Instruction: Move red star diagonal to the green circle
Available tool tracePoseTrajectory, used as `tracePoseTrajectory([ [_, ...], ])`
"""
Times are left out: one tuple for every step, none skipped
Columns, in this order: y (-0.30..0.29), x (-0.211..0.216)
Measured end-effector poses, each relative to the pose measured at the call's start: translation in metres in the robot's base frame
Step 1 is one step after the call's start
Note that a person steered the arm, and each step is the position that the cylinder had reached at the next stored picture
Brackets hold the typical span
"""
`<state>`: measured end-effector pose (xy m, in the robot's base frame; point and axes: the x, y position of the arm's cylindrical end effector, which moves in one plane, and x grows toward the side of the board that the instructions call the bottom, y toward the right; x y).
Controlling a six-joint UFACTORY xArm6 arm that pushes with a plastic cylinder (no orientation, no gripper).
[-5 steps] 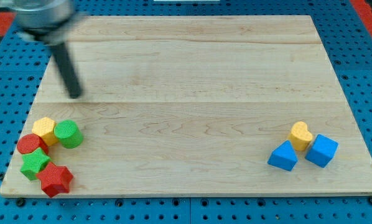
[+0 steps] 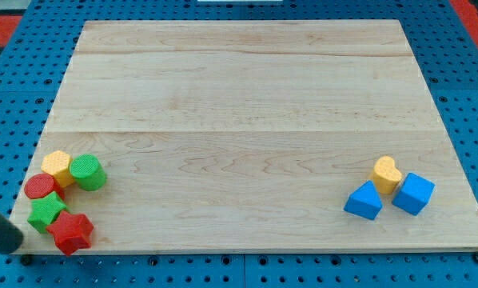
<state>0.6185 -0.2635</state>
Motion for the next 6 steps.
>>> tracePoseTrajectory([
  [0.062,0.0],
  [0.114,0.0],
  [0.137,-0.015],
  [0.091,-0.019],
  [0.092,-0.008],
  [0.102,0.0],
])
